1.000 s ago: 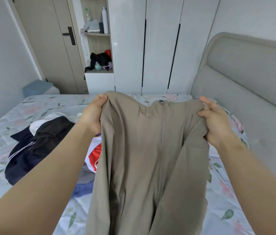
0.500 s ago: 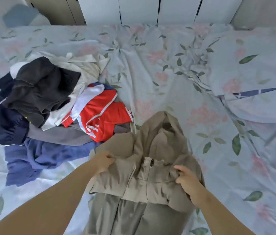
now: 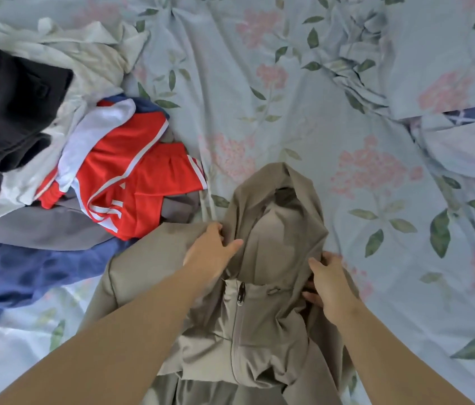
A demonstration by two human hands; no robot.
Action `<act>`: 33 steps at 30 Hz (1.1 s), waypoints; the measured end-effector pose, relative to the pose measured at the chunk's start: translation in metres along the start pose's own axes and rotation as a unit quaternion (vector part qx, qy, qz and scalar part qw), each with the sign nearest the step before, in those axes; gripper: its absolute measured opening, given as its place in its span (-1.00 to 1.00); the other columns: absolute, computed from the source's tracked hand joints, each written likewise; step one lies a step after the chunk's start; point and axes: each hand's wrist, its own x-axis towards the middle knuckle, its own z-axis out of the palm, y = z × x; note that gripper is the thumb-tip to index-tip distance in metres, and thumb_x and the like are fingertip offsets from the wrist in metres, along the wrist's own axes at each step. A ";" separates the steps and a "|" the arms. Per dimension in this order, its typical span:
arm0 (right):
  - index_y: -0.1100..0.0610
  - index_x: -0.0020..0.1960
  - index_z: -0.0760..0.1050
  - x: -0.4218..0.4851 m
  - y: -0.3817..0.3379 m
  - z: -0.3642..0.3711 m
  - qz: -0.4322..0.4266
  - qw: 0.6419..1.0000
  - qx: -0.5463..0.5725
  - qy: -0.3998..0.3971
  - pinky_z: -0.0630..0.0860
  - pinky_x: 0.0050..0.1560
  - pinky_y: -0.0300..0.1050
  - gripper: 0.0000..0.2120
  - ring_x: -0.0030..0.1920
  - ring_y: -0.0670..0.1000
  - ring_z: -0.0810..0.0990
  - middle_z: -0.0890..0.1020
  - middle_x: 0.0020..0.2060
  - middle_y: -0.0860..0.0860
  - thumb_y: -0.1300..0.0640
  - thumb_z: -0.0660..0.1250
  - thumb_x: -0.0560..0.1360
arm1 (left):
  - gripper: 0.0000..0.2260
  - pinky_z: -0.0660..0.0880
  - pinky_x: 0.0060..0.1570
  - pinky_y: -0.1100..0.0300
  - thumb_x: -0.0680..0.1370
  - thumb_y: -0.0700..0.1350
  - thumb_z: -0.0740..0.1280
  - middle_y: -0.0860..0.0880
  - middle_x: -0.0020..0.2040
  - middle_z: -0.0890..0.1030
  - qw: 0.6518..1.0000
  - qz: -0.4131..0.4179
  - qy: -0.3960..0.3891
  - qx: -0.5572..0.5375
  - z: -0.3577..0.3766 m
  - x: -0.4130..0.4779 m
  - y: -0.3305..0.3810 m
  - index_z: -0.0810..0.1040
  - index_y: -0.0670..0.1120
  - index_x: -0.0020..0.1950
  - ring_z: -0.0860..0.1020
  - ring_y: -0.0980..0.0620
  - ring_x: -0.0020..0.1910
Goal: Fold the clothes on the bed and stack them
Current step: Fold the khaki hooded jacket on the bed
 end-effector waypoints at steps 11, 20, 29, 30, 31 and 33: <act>-0.02 0.24 0.30 0.025 -0.021 0.019 -0.012 0.997 0.023 -0.072 0.36 -0.60 -0.25 -0.72 -0.54 -0.02 0.38 0.43 -0.41 0.10 0.26 0.15 0.60 | -0.78 0.42 -0.61 0.28 0.62 -0.18 0.17 -0.12 -0.38 0.44 0.947 -0.141 -0.107 -0.268 0.018 0.038 0.020 0.30 -0.04 0.27 0.29 0.06 -0.60; 0.29 0.30 0.28 0.045 -0.063 0.029 -0.043 0.984 0.167 -0.050 0.53 -0.19 -0.11 -0.75 -0.06 0.21 0.61 0.54 -0.14 0.21 0.26 0.05 0.64 | -0.84 0.52 -0.08 0.09 0.67 -0.10 0.06 -0.10 -0.16 0.63 0.901 -0.104 -0.059 -0.417 0.000 0.069 0.039 0.35 -0.03 -0.07 0.61 0.03 -0.19; 0.05 0.42 0.16 0.049 -0.240 0.038 -0.401 0.916 -0.005 -0.025 0.34 0.26 -0.10 -0.60 0.25 -0.02 0.41 0.42 0.24 0.00 0.23 0.13 0.62 | -0.63 0.38 0.03 0.45 0.63 -0.30 0.10 0.00 0.20 0.43 0.931 0.247 0.041 -0.266 -0.110 0.138 0.151 0.21 -0.09 0.42 0.43 0.20 0.01; 0.04 0.52 -0.05 0.045 -0.244 0.040 -0.385 0.922 0.003 -0.045 0.30 0.31 -0.14 -0.43 0.32 -0.05 0.37 0.34 0.36 -0.01 0.21 0.15 0.62 | -0.50 0.37 -0.03 0.52 0.63 -0.29 0.10 0.00 0.32 0.36 0.934 0.248 0.022 -0.255 -0.111 0.143 0.152 0.01 -0.10 0.52 0.42 0.28 0.02; 0.05 0.54 -0.20 0.042 -0.242 0.041 -0.360 0.931 -0.001 -0.052 0.28 0.33 -0.16 -0.32 0.33 -0.06 0.37 0.31 0.39 -0.02 0.19 0.17 0.61 | -0.39 0.37 -0.08 0.52 0.63 -0.24 0.13 0.00 0.40 0.29 0.948 0.225 0.007 -0.225 -0.110 0.144 0.150 -0.16 -0.08 0.55 0.41 0.32 0.02; 0.06 0.54 -0.27 0.047 -0.224 0.043 -0.327 0.944 -0.043 -0.035 0.23 0.36 -0.18 -0.24 0.38 -0.03 0.32 0.23 0.45 0.00 0.15 0.21 0.59 | -0.21 0.45 0.02 0.28 0.55 -0.05 0.27 0.00 0.41 0.29 0.970 0.160 0.001 -0.182 -0.101 0.143 0.137 -0.28 0.05 0.53 0.50 0.12 0.09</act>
